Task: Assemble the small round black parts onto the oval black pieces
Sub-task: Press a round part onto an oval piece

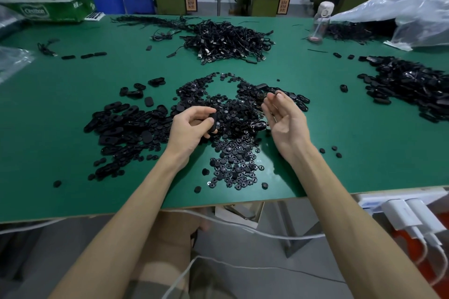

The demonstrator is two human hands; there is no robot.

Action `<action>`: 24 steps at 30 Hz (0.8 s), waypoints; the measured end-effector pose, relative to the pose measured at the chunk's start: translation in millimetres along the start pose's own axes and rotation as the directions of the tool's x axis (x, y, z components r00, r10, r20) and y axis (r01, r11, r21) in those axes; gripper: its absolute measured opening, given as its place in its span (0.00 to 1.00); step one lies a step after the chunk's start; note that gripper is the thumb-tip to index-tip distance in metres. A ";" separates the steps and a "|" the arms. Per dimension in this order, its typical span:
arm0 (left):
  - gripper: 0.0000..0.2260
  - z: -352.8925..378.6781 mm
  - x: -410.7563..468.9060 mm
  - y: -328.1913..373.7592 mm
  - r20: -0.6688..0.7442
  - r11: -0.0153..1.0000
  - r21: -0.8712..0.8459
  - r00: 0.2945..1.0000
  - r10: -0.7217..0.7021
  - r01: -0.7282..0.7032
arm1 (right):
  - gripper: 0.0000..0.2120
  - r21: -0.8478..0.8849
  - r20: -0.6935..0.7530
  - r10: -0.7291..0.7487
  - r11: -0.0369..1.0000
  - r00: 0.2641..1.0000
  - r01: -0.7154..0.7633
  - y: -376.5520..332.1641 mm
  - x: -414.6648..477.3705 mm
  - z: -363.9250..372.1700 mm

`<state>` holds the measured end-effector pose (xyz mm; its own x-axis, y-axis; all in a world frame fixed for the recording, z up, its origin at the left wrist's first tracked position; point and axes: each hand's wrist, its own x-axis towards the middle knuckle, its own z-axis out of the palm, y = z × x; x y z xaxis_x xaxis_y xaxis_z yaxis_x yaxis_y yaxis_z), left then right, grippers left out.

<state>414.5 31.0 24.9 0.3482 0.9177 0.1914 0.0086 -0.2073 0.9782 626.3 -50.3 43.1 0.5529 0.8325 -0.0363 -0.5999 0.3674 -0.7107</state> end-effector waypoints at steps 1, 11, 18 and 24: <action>0.09 0.1 0.1 -0.4 0.001 1.000 0.003 1.000 -0.001 0.001 | 0.05 -0.001 -0.009 -0.003 1.000 1.000 0.003 0.4 -0.3 -2.4; 0.09 0.3 -0.5 -1.0 0.005 0.999 0.035 1.000 0.012 -0.012 | 0.04 -0.324 -0.022 -0.100 0.942 0.995 0.087 2.1 3.3 -7.5; 0.11 0.2 -3.9 3.6 0.018 0.999 0.030 0.999 0.041 -0.041 | 0.04 -0.335 -0.022 -0.093 0.939 0.995 0.080 6.1 0.0 -4.9; 0.11 0.3 -2.4 3.5 0.021 0.999 0.039 0.999 0.031 -0.032 | 0.01 0.013 -0.310 -0.041 0.999 0.950 0.048 6.8 3.3 2.0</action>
<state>414.0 28.0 27.8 0.3681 0.9033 0.2203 0.0339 -0.2498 0.9677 622.9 -44.1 39.6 0.7292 0.6470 -0.2227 -0.5802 0.4120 -0.7026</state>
